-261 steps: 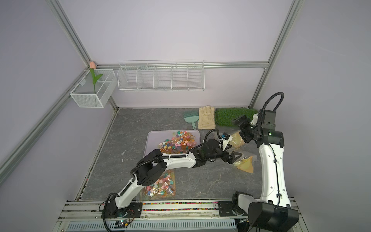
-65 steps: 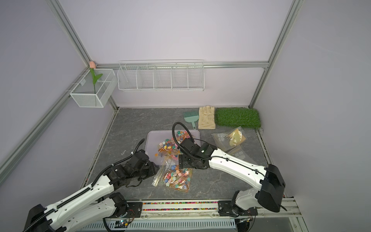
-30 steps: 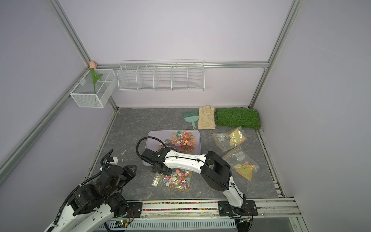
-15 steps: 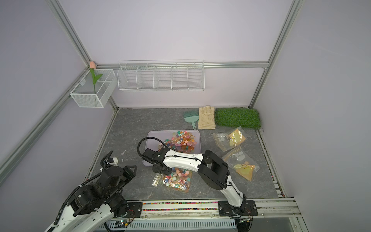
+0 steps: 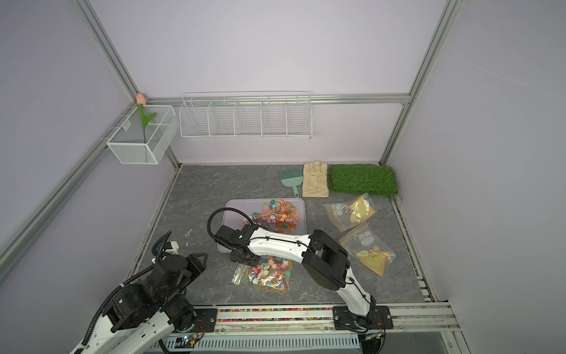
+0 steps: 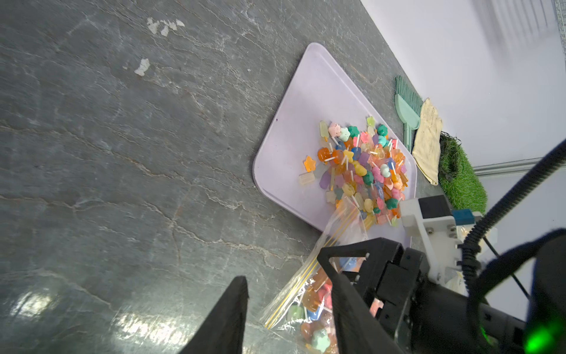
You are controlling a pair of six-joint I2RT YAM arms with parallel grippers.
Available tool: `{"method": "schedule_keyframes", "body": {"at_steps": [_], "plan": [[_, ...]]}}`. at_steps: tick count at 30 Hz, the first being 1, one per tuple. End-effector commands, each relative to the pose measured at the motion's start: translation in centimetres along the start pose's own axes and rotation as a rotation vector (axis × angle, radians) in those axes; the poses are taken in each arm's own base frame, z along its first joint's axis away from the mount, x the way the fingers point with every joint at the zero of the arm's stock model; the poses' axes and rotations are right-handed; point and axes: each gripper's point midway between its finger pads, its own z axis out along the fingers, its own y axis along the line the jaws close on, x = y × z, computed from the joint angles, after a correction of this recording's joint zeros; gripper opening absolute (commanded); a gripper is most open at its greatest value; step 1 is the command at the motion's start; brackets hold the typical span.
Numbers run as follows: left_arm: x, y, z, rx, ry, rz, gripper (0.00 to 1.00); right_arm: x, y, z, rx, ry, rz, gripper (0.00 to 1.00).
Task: Pour candies out of the ziploc bag
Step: Open the ziploc bag at the center of the board.
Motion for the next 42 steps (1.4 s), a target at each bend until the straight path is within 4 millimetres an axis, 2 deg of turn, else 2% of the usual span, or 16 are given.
{"method": "schedule_keyframes", "body": {"at_steps": [1,5,19,34,39,42], "plan": [[-0.4,1.1,-0.1,-0.039,-0.028,-0.013,0.47,-0.4,0.1,-1.3,0.004,-0.03,0.027,0.6],[-0.3,1.0,-0.1,-0.036,-0.024,-0.013,0.47,-0.6,0.3,-0.4,0.019,-0.019,0.035,0.58],[-0.1,0.9,0.2,-0.031,-0.015,-0.007,0.47,-0.6,0.0,1.7,0.049,0.009,0.047,0.39],[0.1,1.0,0.5,-0.034,-0.01,-0.007,0.47,-0.4,-0.2,1.9,0.053,0.016,0.042,0.19],[0.2,1.0,0.5,-0.036,-0.009,-0.006,0.47,-0.3,-0.2,1.9,0.054,0.018,0.039,0.07],[0.2,1.0,0.5,-0.037,-0.009,-0.007,0.48,-0.3,-0.3,1.7,0.053,0.013,0.036,0.07]]}}
